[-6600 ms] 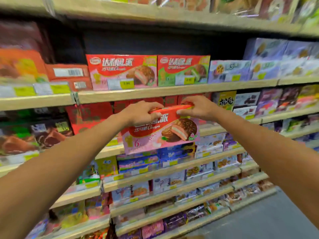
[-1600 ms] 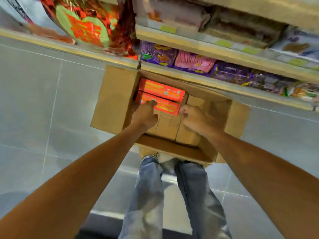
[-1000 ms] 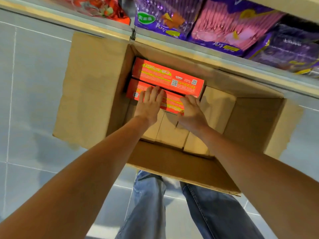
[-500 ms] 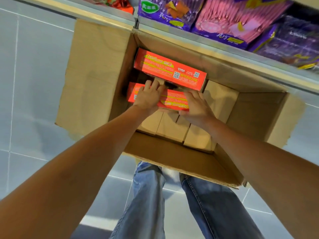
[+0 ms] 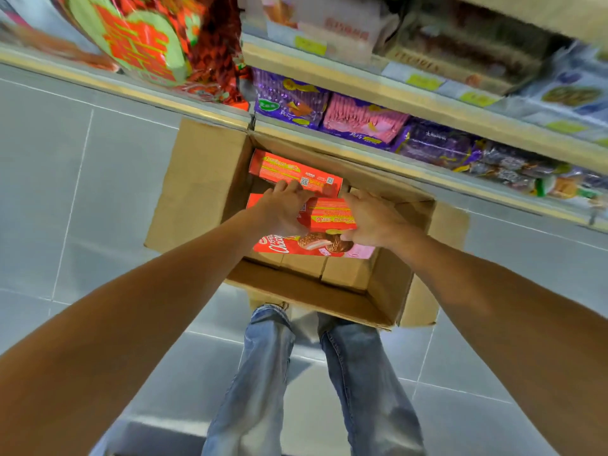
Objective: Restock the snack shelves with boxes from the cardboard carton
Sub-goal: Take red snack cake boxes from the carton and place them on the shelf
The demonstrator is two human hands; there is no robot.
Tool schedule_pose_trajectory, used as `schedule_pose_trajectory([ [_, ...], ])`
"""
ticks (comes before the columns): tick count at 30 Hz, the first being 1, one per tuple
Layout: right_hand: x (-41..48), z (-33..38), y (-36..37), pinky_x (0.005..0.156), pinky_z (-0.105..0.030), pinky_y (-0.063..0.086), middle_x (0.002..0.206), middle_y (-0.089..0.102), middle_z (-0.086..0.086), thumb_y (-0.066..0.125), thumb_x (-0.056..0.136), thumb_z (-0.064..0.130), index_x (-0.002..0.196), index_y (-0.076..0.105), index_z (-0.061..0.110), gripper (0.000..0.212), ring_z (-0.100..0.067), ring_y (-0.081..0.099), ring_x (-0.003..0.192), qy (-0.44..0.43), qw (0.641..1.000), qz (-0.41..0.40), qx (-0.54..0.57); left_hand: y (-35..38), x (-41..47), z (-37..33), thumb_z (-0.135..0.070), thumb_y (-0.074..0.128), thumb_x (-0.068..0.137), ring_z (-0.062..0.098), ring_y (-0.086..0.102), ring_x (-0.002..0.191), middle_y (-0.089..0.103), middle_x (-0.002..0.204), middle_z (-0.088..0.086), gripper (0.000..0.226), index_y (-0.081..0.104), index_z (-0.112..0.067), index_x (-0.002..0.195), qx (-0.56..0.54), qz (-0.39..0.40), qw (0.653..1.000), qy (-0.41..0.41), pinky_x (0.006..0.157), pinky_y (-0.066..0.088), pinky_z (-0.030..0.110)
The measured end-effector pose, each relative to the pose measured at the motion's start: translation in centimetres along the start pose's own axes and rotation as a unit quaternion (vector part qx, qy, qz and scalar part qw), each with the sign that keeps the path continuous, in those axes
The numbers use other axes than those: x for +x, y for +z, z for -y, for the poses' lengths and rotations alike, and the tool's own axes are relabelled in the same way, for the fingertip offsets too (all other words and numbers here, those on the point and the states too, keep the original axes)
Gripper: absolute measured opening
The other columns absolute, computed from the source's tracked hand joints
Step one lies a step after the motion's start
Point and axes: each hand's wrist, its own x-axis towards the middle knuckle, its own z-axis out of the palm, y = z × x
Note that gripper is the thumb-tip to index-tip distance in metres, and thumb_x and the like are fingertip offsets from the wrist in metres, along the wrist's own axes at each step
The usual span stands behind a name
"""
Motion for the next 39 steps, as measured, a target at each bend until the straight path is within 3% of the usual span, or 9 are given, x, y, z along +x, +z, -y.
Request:
schedule_pose_trajectory([
  [10, -12.4, 3.0, -15.3, 0.079, -0.033, 0.041, 0.118, 0.06, -0.004, 0.069, 0.074, 0.057, 0.126, 0.051, 0.02, 0.067, -0.025, 0.056, 0.107, -0.024, 0.998, -0.057, -0.017, -14.3, -10.4, -8.0, -0.051, 0.066, 0.078, 0.028, 0.033, 0.134, 0.036, 0.144, 0.007, 0.089, 0.02, -0.021, 0.147, 0.054, -0.014, 0.996, 0.066, 0.111, 0.027, 0.046],
  [14, -17.7, 5.4, -21.4, 0.086, -0.036, 0.044, 0.123, 0.058, -0.003, 0.074, 0.071, 0.051, 0.129, 0.05, 0.023, 0.069, -0.023, 0.052, 0.113, -0.05, 0.992, -0.11, 0.031, -20.3, -14.9, -11.7, -0.045, 0.077, 0.068, 0.026, 0.051, 0.115, 0.052, 0.127, 0.006, 0.085, 0.037, -0.016, 0.137, 0.042, -0.032, 0.994, 0.097, 0.095, 0.045, 0.035],
  [20, -26.6, 7.1, -28.3, 0.092, -0.037, 0.045, 0.122, 0.055, -0.011, 0.066, 0.083, 0.047, 0.132, 0.049, 0.013, 0.063, -0.027, 0.052, 0.112, -0.062, 0.982, -0.119, 0.13, -26.6, -23.4, -16.3, -0.047, 0.077, 0.065, 0.024, 0.052, 0.103, 0.054, 0.112, 0.006, 0.073, 0.045, -0.013, 0.121, 0.102, -0.126, 0.981, 0.106, 0.087, 0.048, 0.038],
  [24, -32.3, 7.0, -32.9, 0.091, -0.033, 0.04, 0.134, 0.051, -0.014, 0.041, 0.097, 0.048, 0.137, 0.044, 0.006, 0.058, -0.03, 0.051, 0.12, 0.064, 0.947, -0.227, 0.218, -30.9, -27.8, -19.1, -0.049, 0.075, 0.066, 0.025, 0.051, 0.101, 0.051, 0.109, 0.005, 0.072, 0.043, -0.013, 0.119, 0.146, -0.17, 0.969, 0.104, 0.084, 0.049, 0.041],
  [26, -34.7, 7.2, -35.1, 0.092, -0.038, 0.048, 0.143, 0.044, -0.016, 0.029, 0.096, 0.057, 0.142, 0.038, 0.009, 0.067, -0.035, 0.056, 0.116, 0.132, 0.929, -0.22, 0.268, -33.0, -29.7, -20.5, -0.049, 0.075, 0.065, 0.024, 0.052, 0.101, 0.051, 0.111, 0.003, 0.073, 0.042, -0.015, 0.12, 0.16, -0.202, 0.96, 0.11, 0.084, 0.049, 0.04],
  [28, -37.0, 7.7, -37.2, 0.071, -0.035, 0.056, 0.146, 0.039, -0.015, 0.02, 0.094, 0.064, 0.141, 0.038, 0.013, 0.072, -0.035, 0.061, 0.106, 0.168, 0.884, -0.153, 0.408, -34.5, -31.2, -22.2, -0.051, 0.073, 0.065, 0.024, 0.051, 0.097, 0.051, 0.109, 0.003, 0.068, 0.042, -0.018, 0.116, 0.188, -0.231, 0.948, 0.115, 0.08, 0.047, 0.039],
  [31, -40.0, 9.5, -39.8, 0.046, -0.025, 0.052, 0.105, 0.06, -0.013, 0.021, 0.092, 0.067, 0.114, 0.051, 0.012, 0.066, -0.024, 0.064, 0.079, 0.16, 0.813, -0.087, 0.553, -36.0, -33.4, -25.3, -0.051, 0.07, 0.067, 0.026, 0.052, 0.098, 0.052, 0.11, 0.007, 0.066, 0.042, -0.015, 0.115, 0.248, -0.278, 0.918, 0.138, 0.08, 0.047, 0.039],
  [33, -41.0, 10.3, -41.0, 0.05, -0.027, 0.052, 0.089, 0.063, -0.011, 0.03, 0.093, 0.065, 0.107, 0.052, 0.011, 0.059, -0.023, 0.063, 0.068, 0.197, 0.804, -0.131, 0.546, -37.0, -35.4, -27.3, -0.051, 0.068, 0.071, 0.028, 0.051, 0.102, 0.051, 0.113, 0.01, 0.066, 0.041, -0.011, 0.117, 0.279, -0.308, 0.898, 0.142, 0.083, 0.045, 0.039],
  [39, -45.5, 11.4, -45.2, 0.076, -0.042, 0.053, 0.08, 0.055, -0.005, 0.044, 0.096, 0.043, 0.087, 0.05, 0.016, 0.029, -0.021, 0.055, 0.07, 0.182, 0.781, -0.228, 0.552, -39.3, -39.4, -29.5, -0.067, 0.053, 0.077, 0.028, 0.048, 0.102, 0.047, 0.113, 0.01, 0.072, 0.04, -0.007, 0.115, 0.286, -0.376, 0.864, 0.171, 0.082, 0.041, 0.038],
])
